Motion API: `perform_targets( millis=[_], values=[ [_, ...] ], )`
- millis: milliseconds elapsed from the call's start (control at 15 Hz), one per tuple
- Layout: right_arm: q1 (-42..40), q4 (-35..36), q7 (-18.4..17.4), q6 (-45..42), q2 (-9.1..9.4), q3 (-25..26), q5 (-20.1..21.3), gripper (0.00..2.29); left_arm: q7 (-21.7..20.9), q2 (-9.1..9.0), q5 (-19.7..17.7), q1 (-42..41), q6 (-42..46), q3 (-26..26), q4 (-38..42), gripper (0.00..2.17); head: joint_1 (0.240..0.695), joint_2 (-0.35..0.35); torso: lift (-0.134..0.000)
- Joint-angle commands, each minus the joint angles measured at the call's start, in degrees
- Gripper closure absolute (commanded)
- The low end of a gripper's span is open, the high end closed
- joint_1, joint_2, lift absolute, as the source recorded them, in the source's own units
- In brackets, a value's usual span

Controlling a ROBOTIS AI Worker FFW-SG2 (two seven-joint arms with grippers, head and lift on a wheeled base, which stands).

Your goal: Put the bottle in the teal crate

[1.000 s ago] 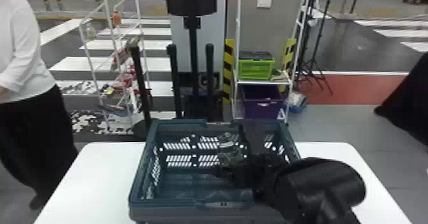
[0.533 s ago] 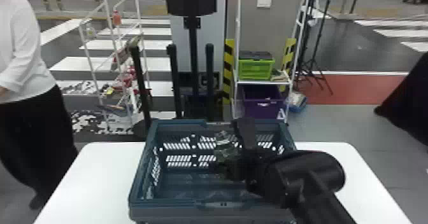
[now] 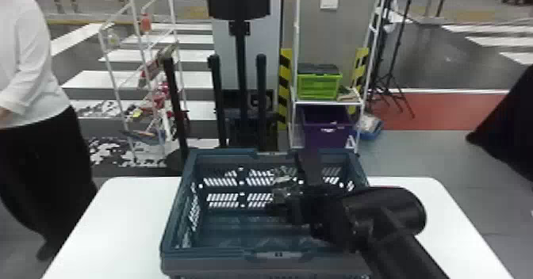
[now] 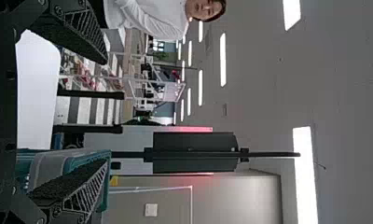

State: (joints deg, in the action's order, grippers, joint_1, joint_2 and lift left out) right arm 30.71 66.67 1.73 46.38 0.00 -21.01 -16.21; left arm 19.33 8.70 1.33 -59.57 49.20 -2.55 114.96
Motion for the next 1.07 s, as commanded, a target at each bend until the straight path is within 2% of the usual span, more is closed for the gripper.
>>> perform_targets(
  millis=[0, 67, 133, 467, 600, 800, 1000],
  values=[
    [0.2, -0.3, 0.2, -1.2, 0.05, 0.1, -0.3, 1.2, 0.0, 0.0, -0.2, 0.3, -0.3, 0.0, 0.0, 0.14, 0.499, 0.0, 0.0],
    [0.2, -0.3, 0.2, -1.2, 0.05, 0.1, -0.6, 0.46, 0.0, 0.0, -0.3, 0.5, -0.5, 0.0, -0.1, 0.14, 0.499, 0.0, 0.0],
    [0.2, -0.2, 0.2, -1.2, 0.05, 0.1, -0.5, 0.03, 0.0, 0.0, -0.3, 0.5, -0.6, 0.0, -0.1, 0.14, 0.499, 0.0, 0.0],
    [0.0, 0.7, 0.1, -1.1, 0.05, -0.2, -0.6, 0.06, -0.2, 0.0, -0.7, 0.8, -1.0, 0.1, -0.1, 0.14, 0.499, 0.0, 0.0],
    [-1.0, 3.6, 0.0, -0.7, 0.05, -0.2, -0.5, 0.08, -0.2, 0.0, -0.8, 0.8, -1.0, 0.1, -0.1, 0.14, 0.499, 0.0, 0.0],
    [-3.6, 11.4, -0.2, 2.3, 0.05, -0.2, -0.1, 0.08, -0.2, 0.0, -0.7, 0.8, -1.0, 0.2, 0.0, 0.14, 0.499, 0.0, 0.0],
    [-8.7, 22.5, -1.1, 5.8, -0.18, 0.2, 0.6, 0.08, -0.2, 0.0, -0.7, 0.7, -0.8, 0.1, 0.0, 0.14, 0.499, 0.0, 0.0]
  ],
)
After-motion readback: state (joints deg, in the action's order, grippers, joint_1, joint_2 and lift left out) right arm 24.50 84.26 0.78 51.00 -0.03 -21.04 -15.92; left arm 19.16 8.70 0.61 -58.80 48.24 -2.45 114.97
